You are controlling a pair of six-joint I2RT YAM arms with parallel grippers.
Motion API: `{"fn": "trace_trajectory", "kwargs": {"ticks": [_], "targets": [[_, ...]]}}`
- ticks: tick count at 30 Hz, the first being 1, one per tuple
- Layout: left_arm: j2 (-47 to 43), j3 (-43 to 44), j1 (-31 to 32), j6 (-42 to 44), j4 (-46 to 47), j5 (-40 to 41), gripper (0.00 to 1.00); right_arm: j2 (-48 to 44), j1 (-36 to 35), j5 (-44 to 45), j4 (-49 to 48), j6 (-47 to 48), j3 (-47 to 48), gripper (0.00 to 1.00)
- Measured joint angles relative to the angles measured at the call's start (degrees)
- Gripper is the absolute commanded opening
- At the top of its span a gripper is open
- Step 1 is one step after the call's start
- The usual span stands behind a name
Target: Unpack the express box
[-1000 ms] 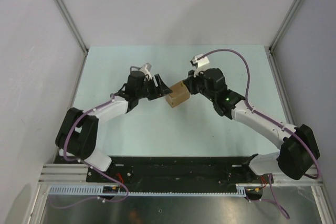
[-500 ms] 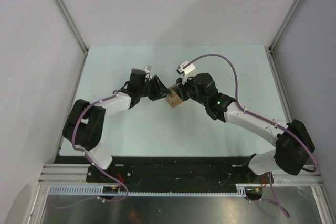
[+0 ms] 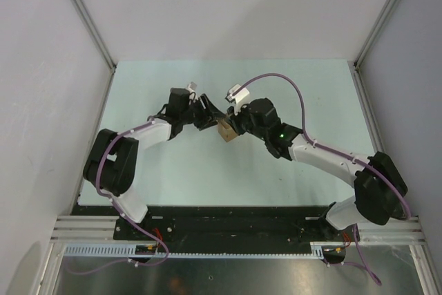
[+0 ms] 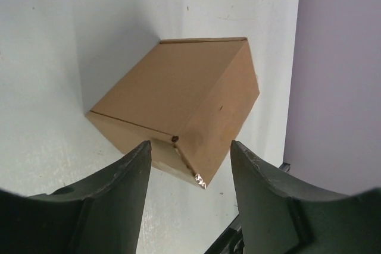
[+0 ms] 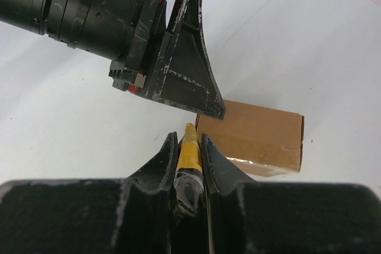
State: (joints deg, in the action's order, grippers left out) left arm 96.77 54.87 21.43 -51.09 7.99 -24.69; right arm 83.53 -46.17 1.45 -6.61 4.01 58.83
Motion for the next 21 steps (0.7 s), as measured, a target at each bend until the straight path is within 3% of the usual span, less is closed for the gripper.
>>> {"fn": "trace_trajectory", "kwargs": {"ticks": [6, 21], "targets": [[1.40, 1.20, -0.13, 0.04, 0.46, 0.02, 0.49, 1.42, 0.00, 0.04, -2.19, 0.61, -0.02, 0.00], [3.02, 1.64, -0.24, 0.59, 0.31, -0.52, 0.40, 4.94, -0.28, 3.39, -7.41, 2.14, -1.60, 0.00]]}}
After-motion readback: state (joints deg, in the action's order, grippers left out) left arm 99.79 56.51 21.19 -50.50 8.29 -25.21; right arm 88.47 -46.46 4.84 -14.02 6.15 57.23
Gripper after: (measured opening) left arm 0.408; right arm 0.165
